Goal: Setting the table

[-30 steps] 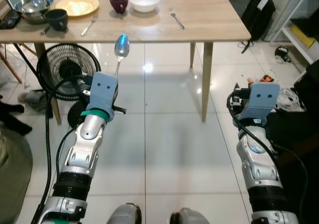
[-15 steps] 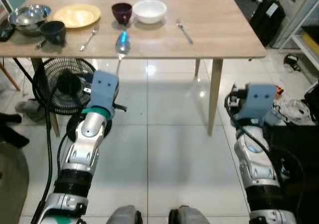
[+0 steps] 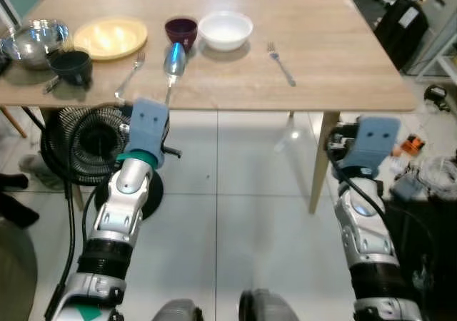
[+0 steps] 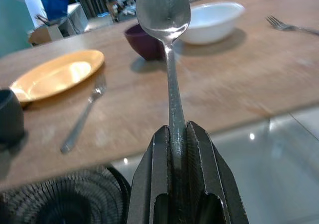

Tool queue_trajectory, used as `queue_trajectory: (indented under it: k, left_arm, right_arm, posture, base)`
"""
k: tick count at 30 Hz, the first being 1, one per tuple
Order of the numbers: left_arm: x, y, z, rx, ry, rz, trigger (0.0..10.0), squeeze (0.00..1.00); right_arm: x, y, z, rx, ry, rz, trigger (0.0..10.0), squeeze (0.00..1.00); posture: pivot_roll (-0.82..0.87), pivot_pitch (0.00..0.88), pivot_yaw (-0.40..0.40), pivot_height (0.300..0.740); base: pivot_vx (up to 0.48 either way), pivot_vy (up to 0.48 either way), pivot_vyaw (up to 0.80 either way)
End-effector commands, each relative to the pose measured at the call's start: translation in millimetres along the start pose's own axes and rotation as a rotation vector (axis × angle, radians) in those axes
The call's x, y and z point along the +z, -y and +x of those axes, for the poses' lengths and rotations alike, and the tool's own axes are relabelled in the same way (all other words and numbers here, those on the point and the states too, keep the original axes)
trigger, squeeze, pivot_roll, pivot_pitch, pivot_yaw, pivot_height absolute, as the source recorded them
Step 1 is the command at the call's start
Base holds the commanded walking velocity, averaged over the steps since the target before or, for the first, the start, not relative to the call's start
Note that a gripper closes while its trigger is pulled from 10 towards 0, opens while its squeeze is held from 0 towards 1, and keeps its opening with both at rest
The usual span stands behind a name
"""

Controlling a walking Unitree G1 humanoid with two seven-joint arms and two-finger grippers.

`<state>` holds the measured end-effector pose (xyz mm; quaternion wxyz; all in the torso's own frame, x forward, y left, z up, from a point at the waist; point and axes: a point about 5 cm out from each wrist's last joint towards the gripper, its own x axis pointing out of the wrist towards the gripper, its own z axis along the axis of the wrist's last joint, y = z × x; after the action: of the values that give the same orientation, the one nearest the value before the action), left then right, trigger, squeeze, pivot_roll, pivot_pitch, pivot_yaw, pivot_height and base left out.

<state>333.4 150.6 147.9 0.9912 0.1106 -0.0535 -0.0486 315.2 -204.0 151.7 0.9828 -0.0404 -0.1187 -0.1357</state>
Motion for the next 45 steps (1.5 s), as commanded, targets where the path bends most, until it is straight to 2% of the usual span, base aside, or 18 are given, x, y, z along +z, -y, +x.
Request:
queue_trajectory:
  k: [1,14,26,30,38,45]
  left_arm:
    - [-3,-3.8,-0.3,0.010,-0.006,-0.001,10.0,0.00]
    - [-3,-2.8,1.0,0.006,-0.003,-0.003,10.0,0.00]
    - [-1,-2.5,1.7,0.001,0.008,0.000,10.0,0.00]
    - [5,0.8,-0.9,-0.020,0.047,0.018,10.0,0.00]
    - [7,5.3,-5.1,-0.030,0.059,0.019,10.0,0.00]
    - [10,14.2,-9.7,-0.032,0.046,-0.053,10.0,0.00]
  right_arm:
    - [-3,-0.8,-1.3,-0.007,-0.012,0.015,10.0,0.00]
    - [-5,-0.3,-0.7,-0.010,-0.023,0.010,10.0,0.00]
    - [-3,-2.9,0.8,-0.003,-0.009,-0.005,10.0,0.00]
    - [-2,-3.8,1.1,0.002,-0.004,-0.003,10.0,0.00]
    - [-3,-5.9,-0.1,0.010,-0.004,0.001,10.0,0.00]
    - [-3,-7.9,0.0,0.021,-0.004,0.003,10.0,0.00]
  posture:
    - [0.03,0.000,0.064,0.740]
    - [0.03,0.000,0.066,0.740]
    - [0.03,0.000,0.066,0.740]
    - [0.03,0.000,0.069,0.740]
    - [0.03,0.000,0.070,0.740]
    - [0.04,0.000,0.068,0.740]
  base:
    - [0.472,0.000,0.00]
    - [0.472,0.000,-0.65]
    - [0.464,0.000,0.00]
    - [0.000,0.000,0.00]
    - [0.000,0.000,0.00]
    - [0.000,0.000,0.00]
